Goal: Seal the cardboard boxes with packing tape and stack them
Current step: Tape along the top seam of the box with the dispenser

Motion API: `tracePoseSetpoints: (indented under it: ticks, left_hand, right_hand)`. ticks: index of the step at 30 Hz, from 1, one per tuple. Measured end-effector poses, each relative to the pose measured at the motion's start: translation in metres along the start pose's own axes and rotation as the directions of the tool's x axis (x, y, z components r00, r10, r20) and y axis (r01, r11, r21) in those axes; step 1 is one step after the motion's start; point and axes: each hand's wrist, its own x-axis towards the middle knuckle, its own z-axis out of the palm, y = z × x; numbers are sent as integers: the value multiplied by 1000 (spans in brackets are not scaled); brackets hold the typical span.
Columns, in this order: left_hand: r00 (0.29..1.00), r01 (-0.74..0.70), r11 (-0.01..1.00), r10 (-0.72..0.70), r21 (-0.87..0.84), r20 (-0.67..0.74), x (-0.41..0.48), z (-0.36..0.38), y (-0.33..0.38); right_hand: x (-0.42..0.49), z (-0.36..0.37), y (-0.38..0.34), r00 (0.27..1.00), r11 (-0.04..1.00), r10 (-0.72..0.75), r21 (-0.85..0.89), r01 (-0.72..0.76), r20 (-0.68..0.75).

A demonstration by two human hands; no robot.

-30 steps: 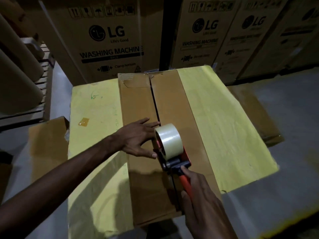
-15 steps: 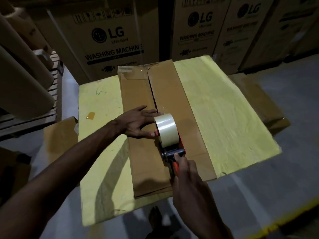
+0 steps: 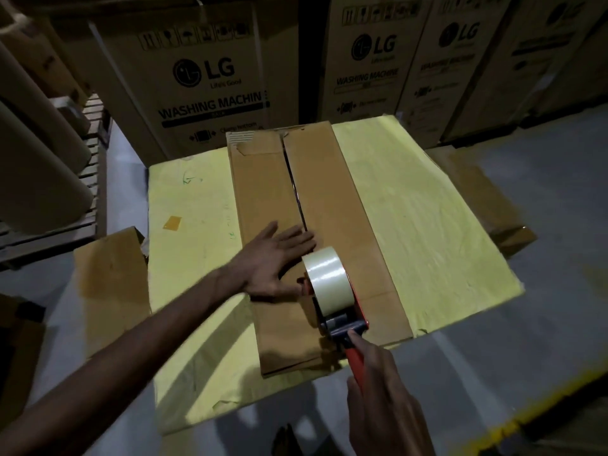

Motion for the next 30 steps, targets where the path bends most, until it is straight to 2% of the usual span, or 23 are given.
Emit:
tracePoseSetpoints:
  ticks: [2, 3, 5, 7, 14, 18, 22, 26, 30]
  left_hand:
    - [989, 150, 977, -150, -151, 12, -30, 12, 46]
    - [978, 208, 965, -203, -160, 44, -42, 19, 68]
    - [954, 291, 952, -281, -93, 100, -56, 38, 100]
    - [933, 357, 932, -353, -62, 71, -54, 54, 114]
    - [917, 364, 920, -381, -144, -122, -36, 58, 101]
    - [898, 399, 902, -421, -163, -129, -12, 39, 75]
    - [932, 327, 936, -342, -135, -116, 14, 20, 45]
    - [991, 123, 986, -116, -114, 61, 36, -5, 6]
    - [988, 49, 994, -34, -93, 153, 51, -16, -13]
  right_hand:
    - [5, -3, -2, 999, 999, 32, 12, -32, 2]
    - [8, -5, -2, 999, 999, 51, 4, -51, 4]
    - [13, -6, 1, 998, 998, 53, -34, -52, 33]
    - [17, -8, 4, 996, 998, 39, -57, -34, 74]
    - [34, -14, 0, 988, 995, 94, 13, -96, 124]
    - [59, -17, -9, 989, 996, 62, 50, -69, 136]
    - [92, -18, -16, 995, 999, 26, -27, -24, 100]
    - [114, -18, -19, 992, 996, 26, -86, -15, 126]
    - [122, -17, -29, 989, 994, 52, -101, -38, 136]
